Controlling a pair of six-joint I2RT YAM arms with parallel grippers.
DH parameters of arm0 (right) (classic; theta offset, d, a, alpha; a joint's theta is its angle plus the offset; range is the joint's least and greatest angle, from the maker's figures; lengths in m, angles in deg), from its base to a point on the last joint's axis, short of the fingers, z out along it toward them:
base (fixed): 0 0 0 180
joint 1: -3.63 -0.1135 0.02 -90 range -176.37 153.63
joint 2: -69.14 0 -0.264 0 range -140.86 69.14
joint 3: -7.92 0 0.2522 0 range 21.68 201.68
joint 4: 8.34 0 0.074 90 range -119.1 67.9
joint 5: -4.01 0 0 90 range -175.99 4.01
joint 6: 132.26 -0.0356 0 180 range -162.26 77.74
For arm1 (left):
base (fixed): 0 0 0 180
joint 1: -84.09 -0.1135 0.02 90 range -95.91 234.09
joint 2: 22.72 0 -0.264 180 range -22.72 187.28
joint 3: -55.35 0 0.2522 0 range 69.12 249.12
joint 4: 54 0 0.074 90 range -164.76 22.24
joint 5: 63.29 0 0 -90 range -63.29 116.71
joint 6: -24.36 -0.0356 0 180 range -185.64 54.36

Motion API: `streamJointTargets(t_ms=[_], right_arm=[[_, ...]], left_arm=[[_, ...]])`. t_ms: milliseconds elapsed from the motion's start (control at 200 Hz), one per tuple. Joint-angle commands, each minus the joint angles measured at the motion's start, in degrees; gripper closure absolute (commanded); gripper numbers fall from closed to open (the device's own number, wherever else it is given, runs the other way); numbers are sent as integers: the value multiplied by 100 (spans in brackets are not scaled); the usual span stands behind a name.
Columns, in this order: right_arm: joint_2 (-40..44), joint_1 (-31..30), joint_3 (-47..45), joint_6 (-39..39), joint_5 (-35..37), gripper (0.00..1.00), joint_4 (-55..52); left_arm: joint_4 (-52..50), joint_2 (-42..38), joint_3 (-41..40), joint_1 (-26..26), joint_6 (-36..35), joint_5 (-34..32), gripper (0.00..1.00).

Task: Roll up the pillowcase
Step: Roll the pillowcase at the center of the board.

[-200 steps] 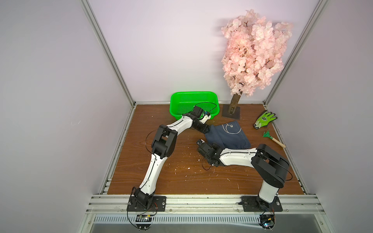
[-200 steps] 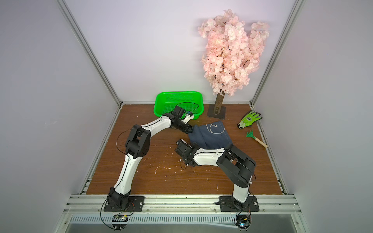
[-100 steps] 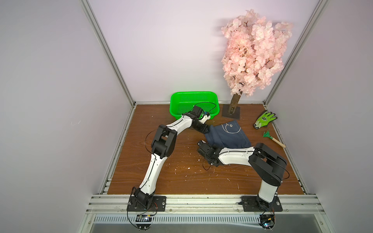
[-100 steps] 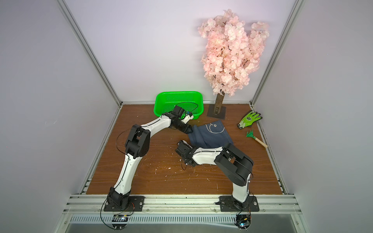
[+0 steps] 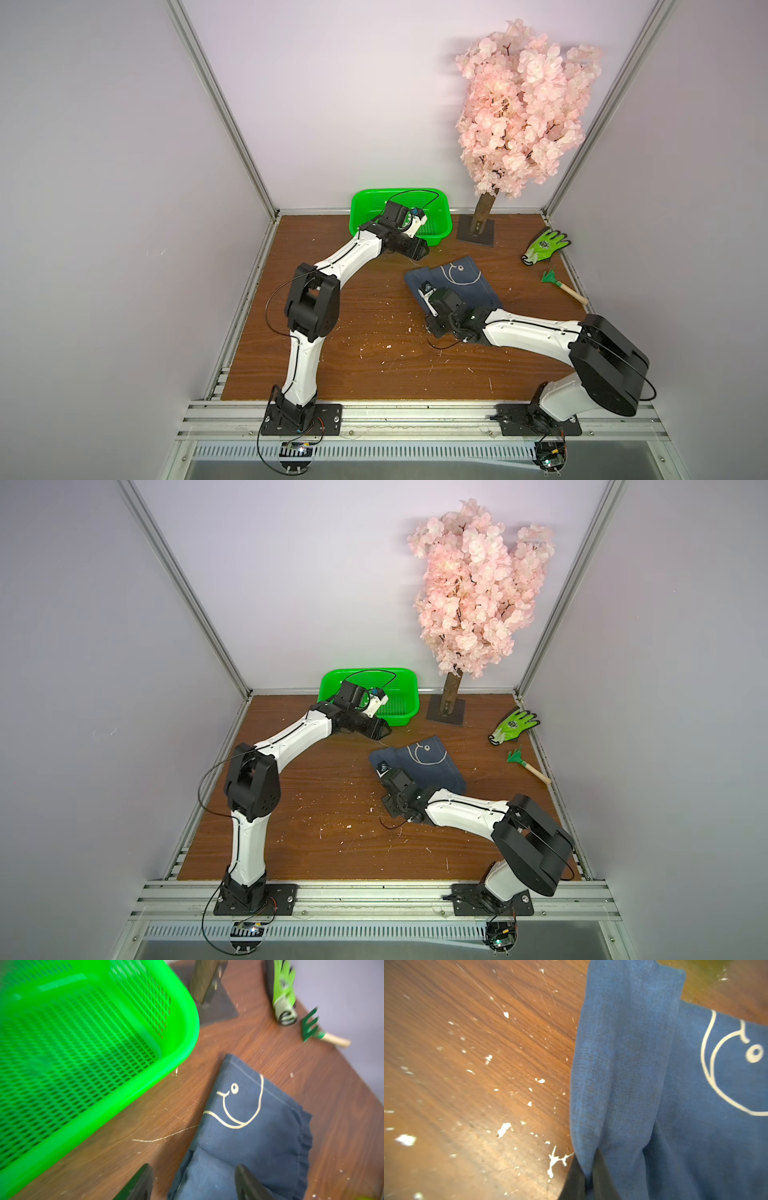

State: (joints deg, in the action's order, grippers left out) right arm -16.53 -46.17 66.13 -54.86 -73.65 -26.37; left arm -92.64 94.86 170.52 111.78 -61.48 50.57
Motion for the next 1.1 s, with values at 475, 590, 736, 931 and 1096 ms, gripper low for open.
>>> streamJointTargets(t_ms=[475,590,736,931,1096], right_arm=[[695,2202,-1566,-1792,-4120,95,2903],[499,2613,-1632,-1814,-4631,92,3148],[200,3060,-1611,-1771,-5152,86,3354],[55,3471,-1494,-1459,-5264,78,3085],[85,3650,-1448,-1076,-4991,74,2648]], left_arm=[[580,-1229,-1560,-176,-73,71,33],[900,-1390,-2129,-133,43,255,33],[1154,-1423,-2533,-77,118,306,33],[1455,-1163,-2635,15,214,412,33],[1699,-761,-2371,151,404,468,33]])
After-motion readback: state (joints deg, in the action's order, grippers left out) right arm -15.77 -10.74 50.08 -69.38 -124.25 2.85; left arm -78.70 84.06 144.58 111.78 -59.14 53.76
